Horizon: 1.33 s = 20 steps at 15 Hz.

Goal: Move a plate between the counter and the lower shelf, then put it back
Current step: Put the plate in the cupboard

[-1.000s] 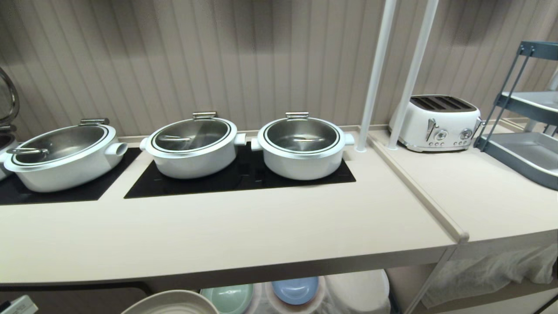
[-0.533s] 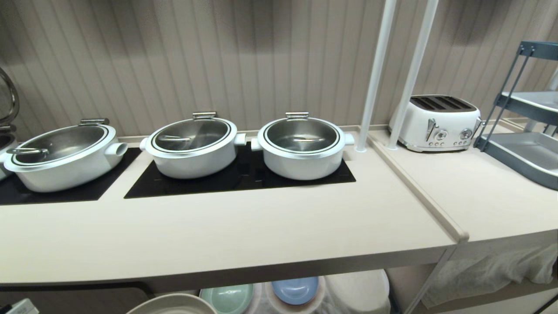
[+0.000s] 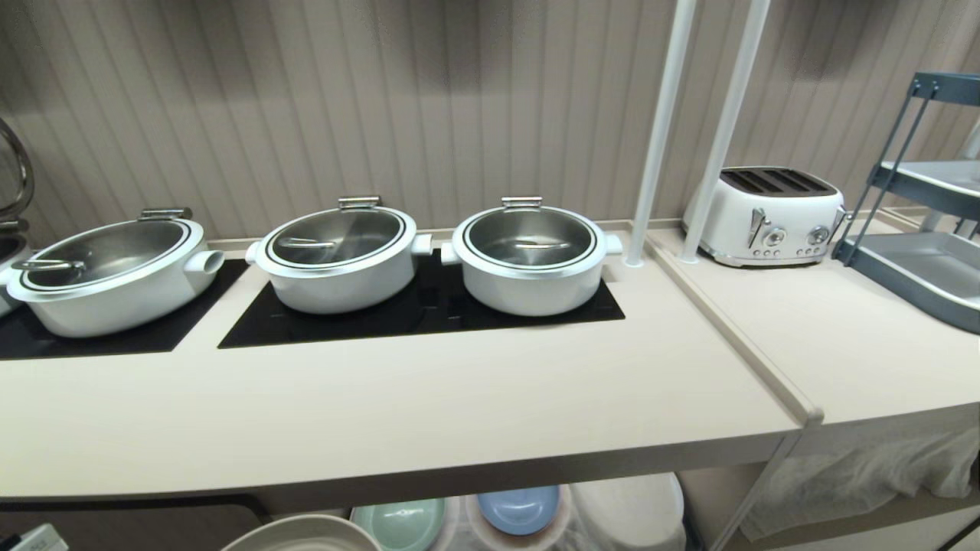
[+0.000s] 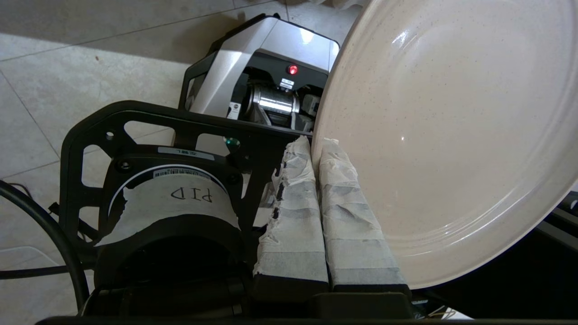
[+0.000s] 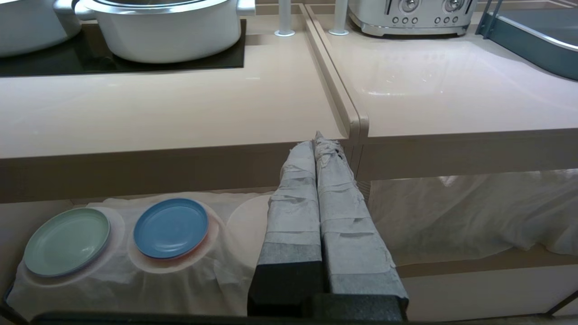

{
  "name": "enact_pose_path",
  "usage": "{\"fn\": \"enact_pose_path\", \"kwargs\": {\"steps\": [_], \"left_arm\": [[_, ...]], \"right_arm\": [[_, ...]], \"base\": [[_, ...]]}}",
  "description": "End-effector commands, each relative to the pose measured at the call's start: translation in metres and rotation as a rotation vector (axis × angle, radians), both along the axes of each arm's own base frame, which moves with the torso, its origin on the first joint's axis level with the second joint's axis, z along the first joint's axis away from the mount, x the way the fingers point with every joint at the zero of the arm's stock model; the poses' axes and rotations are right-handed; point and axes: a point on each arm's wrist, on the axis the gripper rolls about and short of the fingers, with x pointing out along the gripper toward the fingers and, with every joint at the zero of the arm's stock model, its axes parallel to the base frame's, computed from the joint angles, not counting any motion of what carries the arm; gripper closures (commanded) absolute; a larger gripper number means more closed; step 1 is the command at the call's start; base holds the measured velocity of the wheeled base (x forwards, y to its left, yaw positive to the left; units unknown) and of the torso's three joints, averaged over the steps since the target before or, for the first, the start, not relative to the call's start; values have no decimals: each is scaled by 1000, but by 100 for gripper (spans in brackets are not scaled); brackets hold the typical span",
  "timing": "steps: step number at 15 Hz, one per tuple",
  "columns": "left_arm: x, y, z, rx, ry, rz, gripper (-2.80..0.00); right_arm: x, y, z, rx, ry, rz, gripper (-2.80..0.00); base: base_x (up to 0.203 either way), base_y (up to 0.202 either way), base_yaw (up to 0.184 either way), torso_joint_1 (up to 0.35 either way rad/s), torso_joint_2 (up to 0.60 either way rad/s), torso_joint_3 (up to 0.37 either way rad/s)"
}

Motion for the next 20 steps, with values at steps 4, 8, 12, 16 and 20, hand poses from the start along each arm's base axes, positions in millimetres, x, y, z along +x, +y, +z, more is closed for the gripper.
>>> {"fn": "enact_pose_path", "kwargs": {"steps": [4, 8, 12, 16, 20], "left_arm": [[0, 0, 0, -3, 6, 0, 0], [0, 0, -1, -3, 7, 1, 0], [-1, 0, -2, -4, 11, 1, 0], [0, 0, -2, -3, 8, 1, 0], [0, 0, -2, -8, 7, 0, 0]], "right_arm": [[0, 0, 0, 1, 1, 0, 0], [0, 0, 0, -1, 1, 0, 0], [0, 0, 0, 0, 1, 0, 0], [0, 0, 0, 1, -1, 0, 0], [0, 0, 0, -1, -1, 0, 0]], "base": [[0, 0, 0, 0, 0, 0], [0, 0, 0, 0, 0, 0], [0, 0, 0, 0, 0, 0], [0, 0, 0, 0, 0, 0], [0, 0, 0, 0, 0, 0]]}}
